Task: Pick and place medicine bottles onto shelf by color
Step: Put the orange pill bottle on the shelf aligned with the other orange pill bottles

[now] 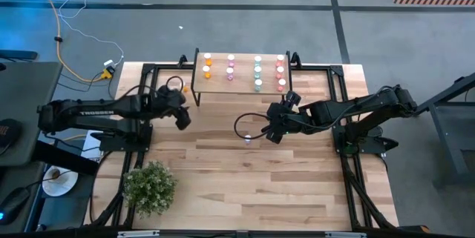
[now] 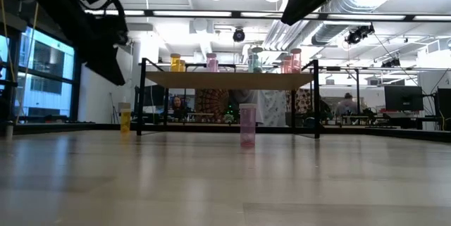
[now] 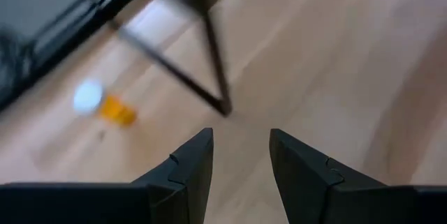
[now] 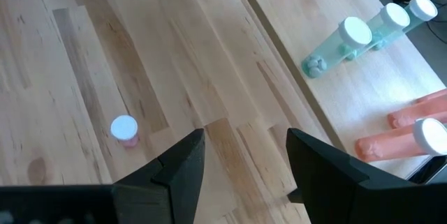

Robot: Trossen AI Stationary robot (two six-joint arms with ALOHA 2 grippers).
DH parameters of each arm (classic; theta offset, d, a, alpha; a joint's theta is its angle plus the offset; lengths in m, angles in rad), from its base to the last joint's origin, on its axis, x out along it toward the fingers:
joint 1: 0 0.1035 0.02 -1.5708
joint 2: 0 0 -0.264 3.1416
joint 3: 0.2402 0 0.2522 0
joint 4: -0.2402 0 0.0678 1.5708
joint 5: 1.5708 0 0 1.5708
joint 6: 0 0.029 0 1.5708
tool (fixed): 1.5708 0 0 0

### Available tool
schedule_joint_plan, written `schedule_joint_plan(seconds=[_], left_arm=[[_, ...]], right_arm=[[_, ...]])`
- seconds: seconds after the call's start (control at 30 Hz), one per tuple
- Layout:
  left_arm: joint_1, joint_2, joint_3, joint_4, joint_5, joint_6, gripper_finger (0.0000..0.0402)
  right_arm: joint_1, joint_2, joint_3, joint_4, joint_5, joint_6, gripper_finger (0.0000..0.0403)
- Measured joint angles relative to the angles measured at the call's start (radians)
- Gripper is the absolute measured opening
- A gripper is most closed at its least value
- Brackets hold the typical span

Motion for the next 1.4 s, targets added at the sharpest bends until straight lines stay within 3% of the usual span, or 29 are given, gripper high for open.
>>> schedule_joint_plan(seconds=[0.13, 0.3, 0.67, 1.03, 1.4], left_arm=[[0.000, 0.007, 0.039, 0.002, 0.020, 0.278, 0.0133], [0.010, 0.009, 0.044, 0.016, -0.002, 0.516, 0.0133], [0.096, 0.090, 0.042, 0.013, -0.018, 0.533, 0.0137], [0.192, 0.144, 0.042, 0.012, -0.042, 0.594, 0.0189], [0.272, 0.144, 0.042, 0.065, -0.006, 0.669, 0.0187]], right_arm=[[0.000, 0.000, 0.000, 0.000, 0.000, 0.004, 0.0195], [0.000, 0.000, 0.000, 0.001, 0.000, 0.004, 0.0195], [0.000, 0.000, 0.000, 0.000, 0.000, -0.022, 0.0195], [0.000, 0.000, 0.000, 0.000, 0.000, -0.022, 0.0195], [0.000, 0.000, 0.000, -0.006, 0.003, -0.075, 0.0195]])
